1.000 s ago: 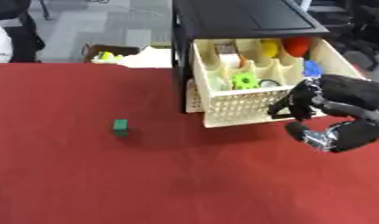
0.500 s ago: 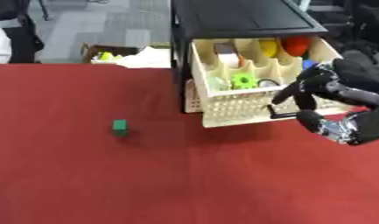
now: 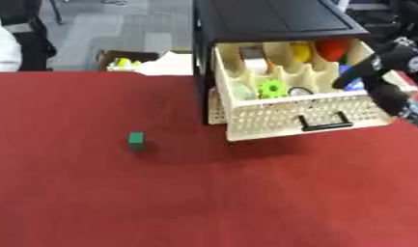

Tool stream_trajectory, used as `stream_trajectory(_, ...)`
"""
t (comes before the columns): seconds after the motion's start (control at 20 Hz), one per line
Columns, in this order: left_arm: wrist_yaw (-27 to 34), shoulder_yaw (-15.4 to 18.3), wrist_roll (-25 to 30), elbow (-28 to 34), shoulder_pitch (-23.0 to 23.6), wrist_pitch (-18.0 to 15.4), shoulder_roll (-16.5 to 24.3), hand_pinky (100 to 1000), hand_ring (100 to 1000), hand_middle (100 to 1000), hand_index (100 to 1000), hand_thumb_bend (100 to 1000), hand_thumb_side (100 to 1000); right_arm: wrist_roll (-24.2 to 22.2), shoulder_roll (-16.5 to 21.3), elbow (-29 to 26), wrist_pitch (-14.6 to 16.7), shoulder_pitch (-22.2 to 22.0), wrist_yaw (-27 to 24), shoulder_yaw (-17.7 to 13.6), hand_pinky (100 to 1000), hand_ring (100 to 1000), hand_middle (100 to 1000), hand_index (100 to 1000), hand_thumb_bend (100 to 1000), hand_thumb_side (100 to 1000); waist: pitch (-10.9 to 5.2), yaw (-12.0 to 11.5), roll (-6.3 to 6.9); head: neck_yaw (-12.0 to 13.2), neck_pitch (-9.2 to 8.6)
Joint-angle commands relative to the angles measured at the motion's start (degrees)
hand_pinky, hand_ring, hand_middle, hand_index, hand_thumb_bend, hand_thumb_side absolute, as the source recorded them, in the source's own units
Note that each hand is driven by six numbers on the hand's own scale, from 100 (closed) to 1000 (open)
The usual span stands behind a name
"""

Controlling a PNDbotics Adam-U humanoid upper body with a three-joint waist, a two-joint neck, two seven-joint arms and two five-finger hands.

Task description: Pick up objects from table and place into drawer.

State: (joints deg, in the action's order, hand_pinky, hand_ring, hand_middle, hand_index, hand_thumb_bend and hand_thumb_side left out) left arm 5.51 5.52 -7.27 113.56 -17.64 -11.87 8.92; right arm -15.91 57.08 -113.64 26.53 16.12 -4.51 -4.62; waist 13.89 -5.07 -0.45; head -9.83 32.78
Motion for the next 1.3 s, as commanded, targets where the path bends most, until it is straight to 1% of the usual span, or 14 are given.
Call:
stream_trajectory(0.05,-0.1,0.6,-0.2,1.0,-0.6,-0.7,1.1,581,623,716,748,100,925,2.8,-0.5,-0.9,0.5,0.1,-7.6,-2.8,122,353,308,735,100,1000,-0.58,0.0,0.21,0.8,-0.72)
stream_trajectory(0.1,0.0,0.6,-0.3,1.0,-0.7,-0.9,1.3,581,623,716,748,100,922,3.9,-1.2,-0.9,0.3,-0.1,-10.0,-3.3,133,361,312,733,100,1000,-0.5,0.0,0.33,1.1,-0.79)
stream_trajectory(0.2,0.1,0.6,-0.5,1.0,-0.9,-1.3,1.7,581,624,716,749,100,914,5.9,-2.3,-0.9,0.0,-0.5,-14.6,-4.3,213,410,353,736,100,1000,-0.36,0.0,0.6,1.4,-0.81)
stream_trajectory(0.3,0.2,0.5,-0.6,1.0,-1.1,-1.7,2.1,581,624,716,750,100,906,7.9,-3.6,-0.9,0.4,-0.9,-19.3,-5.0,293,465,403,742,100,1000,-0.24,0.0,0.85,1.5,-0.82)
stream_trajectory(0.4,0.3,0.5,-0.7,1.0,-1.3,-2.1,2.4,581,624,717,751,100,898,9.6,-4.7,-0.9,2.0,-1.2,-24.2,-5.5,387,530,469,759,100,1000,-0.11,0.1,1.13,1.6,-0.88)
stream_trajectory(0.45,0.3,0.5,-0.7,1.0,-1.4,-2.3,2.6,581,624,717,752,100,897,10.2,-5.1,-0.9,3.0,-1.5,-26.4,-5.7,402,541,479,761,100,1000,-0.05,0.1,1.25,1.7,-0.91)
stream_trajectory(0.6,0.4,0.5,-1.0,1.0,-1.5,-2.9,3.4,581,625,717,753,100,883,11.8,-6.5,-0.9,6.6,-2.4,-32.2,-6.3,540,632,565,779,100,1000,0.14,0.2,1.64,1.8,-1.05)
stream_trajectory(0.7,0.4,0.5,-1.2,1.0,-1.7,-3.2,3.9,581,625,716,753,100,873,12.4,-7.4,-0.9,8.8,-3.1,-35.1,-6.5,581,657,586,774,100,1000,0.3,0.2,1.9,2.0,-1.17)
stream_trajectory(0.85,0.2,0.6,-1.7,1.0,-1.9,-3.8,5.0,581,625,715,755,100,856,13.3,-8.7,-0.9,11.8,-4.0,-38.0,-7.0,634,697,618,773,100,1000,0.56,0.3,2.3,2.1,-1.27)
stream_trajectory(1.1,-0.5,0.5,-2.6,1.0,-2.5,-5.0,7.7,580,626,715,761,100,816,15.3,-11.1,-0.9,16.2,-5.4,-41.5,-7.4,681,734,645,776,100,1000,0.97,0.3,2.91,2.3,-1.28)
stream_trajectory(1.3,-2.6,0.6,-3.4,1.0,-2.6,-5.7,11.4,581,630,719,775,100,745,15.1,-12.5,-0.9,19.9,-6.3,-44.7,-7.3,688,737,642,783,100,1000,1.26,0.2,3.48,2.4,-0.56)
